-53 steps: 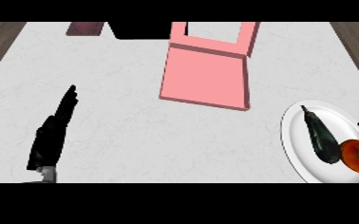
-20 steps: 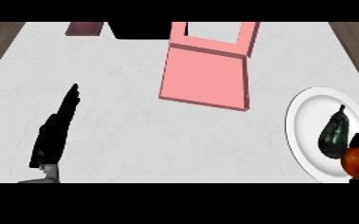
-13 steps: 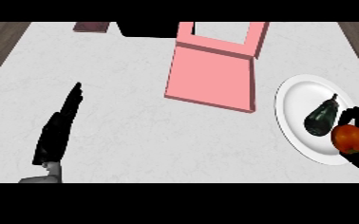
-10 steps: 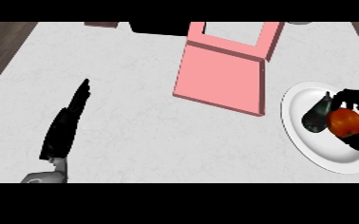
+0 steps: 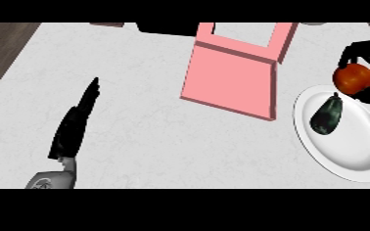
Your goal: Pick the tomato from the plate and place it in the cardboard box
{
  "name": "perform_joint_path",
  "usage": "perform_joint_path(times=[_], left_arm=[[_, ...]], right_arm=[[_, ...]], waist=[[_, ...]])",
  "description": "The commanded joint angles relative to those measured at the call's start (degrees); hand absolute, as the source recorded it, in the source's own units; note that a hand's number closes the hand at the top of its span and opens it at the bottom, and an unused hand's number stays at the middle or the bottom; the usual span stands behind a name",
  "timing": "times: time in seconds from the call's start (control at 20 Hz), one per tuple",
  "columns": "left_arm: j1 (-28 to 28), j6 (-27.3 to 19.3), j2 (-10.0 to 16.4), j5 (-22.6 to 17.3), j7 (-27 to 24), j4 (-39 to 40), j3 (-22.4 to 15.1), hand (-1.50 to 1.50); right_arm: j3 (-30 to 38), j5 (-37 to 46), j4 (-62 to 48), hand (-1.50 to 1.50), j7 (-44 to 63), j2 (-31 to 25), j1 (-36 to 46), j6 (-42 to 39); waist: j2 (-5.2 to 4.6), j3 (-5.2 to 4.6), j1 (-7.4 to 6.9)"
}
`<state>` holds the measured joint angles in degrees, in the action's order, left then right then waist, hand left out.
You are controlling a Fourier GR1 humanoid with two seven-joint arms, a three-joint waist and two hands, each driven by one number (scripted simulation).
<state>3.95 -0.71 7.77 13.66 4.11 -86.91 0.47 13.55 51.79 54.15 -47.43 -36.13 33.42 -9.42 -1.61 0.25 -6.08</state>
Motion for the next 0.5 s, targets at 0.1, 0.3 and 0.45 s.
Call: perform_joint_path(times=[0.1, 0.3, 0.45], left_arm=[[-0.8, -1.19, 0.54, -0.25, -0.66, 0.49, 2.03, 0.0], [-1.55, 0.05, 0.89, -0.84, -0.23, -0.08, 1.79, 0.0], [-0.01, -0.46, 1.03, -0.72, 0.4, 1.0, 2.54, 0.0]], right_arm=[[3.94, -11.38, -9.47, 1.5, -16.16, -1.32, 8.76, -11.32], [2.88, -16.76, -12.06, 1.5, -15.29, 0.62, 14.98, -18.55], [0.53, -18.43, -13.81, 1.5, -15.95, 1.51, 17.75, -19.45]], waist=[[0.66, -0.05, 2.31], [1.03, -0.16, 2.62], [0.86, -0.17, 3.05]])
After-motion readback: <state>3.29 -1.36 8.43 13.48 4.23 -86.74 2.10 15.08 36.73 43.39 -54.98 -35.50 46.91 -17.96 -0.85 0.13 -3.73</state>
